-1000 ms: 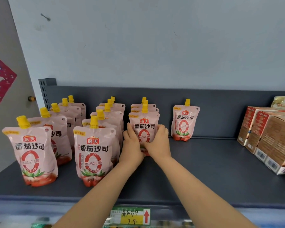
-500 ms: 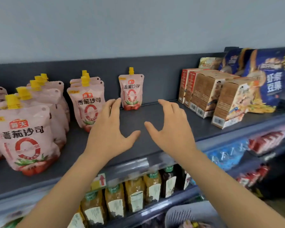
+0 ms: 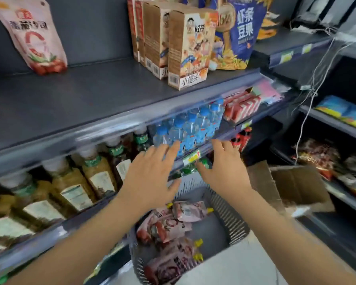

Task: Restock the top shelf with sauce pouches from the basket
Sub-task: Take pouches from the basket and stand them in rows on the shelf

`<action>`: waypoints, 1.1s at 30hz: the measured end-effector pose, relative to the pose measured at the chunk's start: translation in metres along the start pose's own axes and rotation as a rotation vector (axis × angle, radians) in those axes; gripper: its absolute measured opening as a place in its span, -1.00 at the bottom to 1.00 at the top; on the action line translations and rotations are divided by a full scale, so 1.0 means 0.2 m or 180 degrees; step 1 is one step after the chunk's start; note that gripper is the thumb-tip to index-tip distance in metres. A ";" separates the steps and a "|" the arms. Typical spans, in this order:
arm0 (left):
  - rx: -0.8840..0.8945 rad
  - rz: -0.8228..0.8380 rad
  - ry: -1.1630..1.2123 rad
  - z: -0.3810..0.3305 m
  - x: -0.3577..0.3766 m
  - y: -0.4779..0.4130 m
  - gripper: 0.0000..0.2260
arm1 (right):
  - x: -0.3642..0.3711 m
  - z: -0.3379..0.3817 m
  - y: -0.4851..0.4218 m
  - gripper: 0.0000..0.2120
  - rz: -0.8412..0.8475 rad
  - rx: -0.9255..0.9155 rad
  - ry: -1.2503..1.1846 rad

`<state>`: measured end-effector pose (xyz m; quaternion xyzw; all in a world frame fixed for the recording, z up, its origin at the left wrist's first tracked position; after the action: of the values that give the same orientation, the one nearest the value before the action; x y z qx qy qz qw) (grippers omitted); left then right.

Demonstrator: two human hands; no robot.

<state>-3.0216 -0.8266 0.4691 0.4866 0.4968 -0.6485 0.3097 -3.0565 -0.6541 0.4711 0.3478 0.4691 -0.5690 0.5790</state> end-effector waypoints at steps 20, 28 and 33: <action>-0.0664 0.2722 0.0358 -0.13 1.14 0.29 -0.44 | 1.30 -0.43 0.24 -0.80 0.3533 0.0219 0.0408; -0.0733 0.3214 0.1661 -0.12 1.28 0.42 -0.73 | 1.35 -0.41 0.24 -0.72 0.3689 0.0052 0.0275; -0.1150 0.3524 0.2422 -0.14 1.37 0.48 -0.66 | 1.22 -0.28 0.17 -0.67 0.3900 -0.0533 0.0532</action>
<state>-3.0190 -0.8071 0.1777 0.8026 0.3498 -0.0867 0.4753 -3.0532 -0.6786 0.2198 0.5505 0.2712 -0.0655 0.7869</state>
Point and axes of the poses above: each hand's wrist, its own y-axis away from the middle knuckle, its own x-axis out of the palm, z = x × y, the point moved 2 cm from there along -y, towards the middle knuckle, and after that the axes turned 1 degree about -z, right-handed, at the moved point
